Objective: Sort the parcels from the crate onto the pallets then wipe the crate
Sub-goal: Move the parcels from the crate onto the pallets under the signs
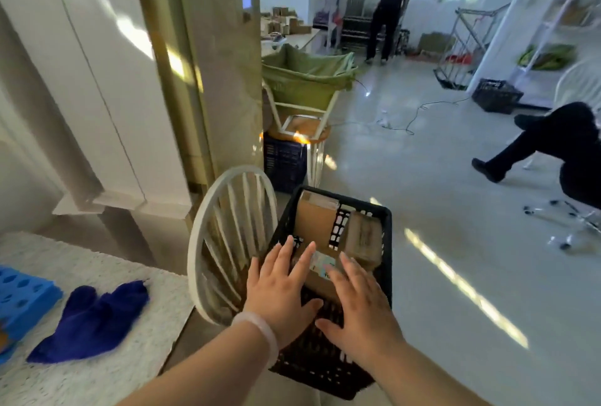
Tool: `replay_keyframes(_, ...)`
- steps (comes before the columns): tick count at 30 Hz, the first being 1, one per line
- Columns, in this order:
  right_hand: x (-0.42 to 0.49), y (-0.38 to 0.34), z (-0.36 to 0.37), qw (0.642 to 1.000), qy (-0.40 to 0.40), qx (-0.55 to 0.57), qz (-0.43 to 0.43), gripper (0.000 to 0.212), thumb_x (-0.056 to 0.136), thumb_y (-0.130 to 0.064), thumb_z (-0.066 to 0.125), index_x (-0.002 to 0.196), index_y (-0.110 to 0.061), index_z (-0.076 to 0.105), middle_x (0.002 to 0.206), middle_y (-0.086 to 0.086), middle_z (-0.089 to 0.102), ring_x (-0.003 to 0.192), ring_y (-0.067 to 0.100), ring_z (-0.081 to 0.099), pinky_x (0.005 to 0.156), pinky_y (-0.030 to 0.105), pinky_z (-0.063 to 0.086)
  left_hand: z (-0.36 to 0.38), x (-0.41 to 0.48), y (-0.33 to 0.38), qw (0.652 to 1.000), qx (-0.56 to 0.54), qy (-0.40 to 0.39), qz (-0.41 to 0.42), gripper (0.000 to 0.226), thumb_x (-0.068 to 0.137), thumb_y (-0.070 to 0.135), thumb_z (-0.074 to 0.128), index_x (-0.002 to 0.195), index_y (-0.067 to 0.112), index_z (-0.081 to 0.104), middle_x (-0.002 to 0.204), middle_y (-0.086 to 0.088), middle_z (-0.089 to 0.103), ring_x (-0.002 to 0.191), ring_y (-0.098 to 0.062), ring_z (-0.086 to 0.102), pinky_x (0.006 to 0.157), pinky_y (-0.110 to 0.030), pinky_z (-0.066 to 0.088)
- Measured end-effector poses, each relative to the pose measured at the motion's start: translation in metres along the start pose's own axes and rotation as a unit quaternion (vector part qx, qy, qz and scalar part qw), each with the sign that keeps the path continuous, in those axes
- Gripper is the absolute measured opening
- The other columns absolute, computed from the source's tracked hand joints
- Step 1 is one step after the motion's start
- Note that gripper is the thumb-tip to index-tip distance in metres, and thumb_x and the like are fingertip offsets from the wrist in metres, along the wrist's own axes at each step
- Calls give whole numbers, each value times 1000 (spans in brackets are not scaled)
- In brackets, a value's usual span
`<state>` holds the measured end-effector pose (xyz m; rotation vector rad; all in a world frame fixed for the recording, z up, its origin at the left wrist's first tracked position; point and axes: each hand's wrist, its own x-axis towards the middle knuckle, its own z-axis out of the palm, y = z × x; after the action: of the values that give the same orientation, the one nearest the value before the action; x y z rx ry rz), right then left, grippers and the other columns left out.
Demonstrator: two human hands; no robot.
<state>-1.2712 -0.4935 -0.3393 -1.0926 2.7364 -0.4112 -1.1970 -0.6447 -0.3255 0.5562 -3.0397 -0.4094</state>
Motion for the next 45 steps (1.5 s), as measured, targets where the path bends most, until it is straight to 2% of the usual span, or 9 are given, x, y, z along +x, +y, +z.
replay_keyframes(6, 26, 79, -25, 999, -5, 20, 40, 95, 88, -56, 60, 154, -40, -8, 162, -10, -19, 151, 16, -9, 121, 37, 5, 22, 59, 58, 1000, -10, -22, -9, 86, 92, 64, 42, 150, 45, -18, 163, 3, -15, 151, -21, -11, 121, -50, -3)
replay_keyframes(12, 43, 120, -15, 995, -32, 52, 74, 94, 89, -55, 60, 155, -36, -4, 163, -7, -13, 151, 16, -4, 120, 35, 10, 46, 82, 80, 996, -12, -81, -36, 86, 93, 60, 44, 148, 46, -20, 163, 6, -17, 151, -20, -10, 122, -51, -2)
replay_keyframes(20, 72, 136, 6, 980, -84, 110, 140, 87, 94, -53, 54, 156, -34, -3, 163, -9, -14, 151, 16, -4, 121, 37, 15, 72, 126, 76, 991, -12, -127, -31, 85, 93, 59, 44, 149, 44, -19, 163, 6, -15, 150, -18, -11, 120, -46, -6)
replay_keyframes(29, 134, 138, 27, 955, -79, 180, 221, 75, 99, -45, 47, 156, -34, 0, 164, -10, -8, 151, 14, -1, 120, 38, 15, 105, 192, 56, 981, -17, -193, 4, 76, 95, 58, 38, 150, 47, -14, 164, 4, -11, 151, -20, -6, 120, -46, -3)
replay_keyframes(34, 167, 143, 48, 933, -82, 221, 271, 67, 101, -49, 38, 156, -33, 5, 164, -11, -5, 151, 12, -1, 120, 38, 17, 134, 237, 42, 970, -10, -242, 27, 73, 96, 58, 36, 150, 45, -12, 164, 1, -11, 151, -23, -6, 121, -50, 2)
replay_keyframes(41, 193, 155, 72, 898, -63, 280, 335, 60, 101, -54, 27, 156, -36, 7, 164, -13, -3, 150, 10, -4, 120, 40, 10, 168, 282, 41, 962, -27, -268, 44, 76, 95, 57, 43, 151, 46, -8, 164, -1, -4, 151, -24, 0, 120, -46, 4)
replay_keyframes(45, 201, 161, 82, 881, -61, 301, 359, 61, 101, -54, 26, 156, -35, 7, 164, -12, -4, 150, 10, -5, 122, 42, 11, 184, 304, 48, 952, -39, -299, 59, 77, 95, 48, 50, 149, 52, -5, 164, -3, -9, 151, -26, 0, 120, -50, 8)
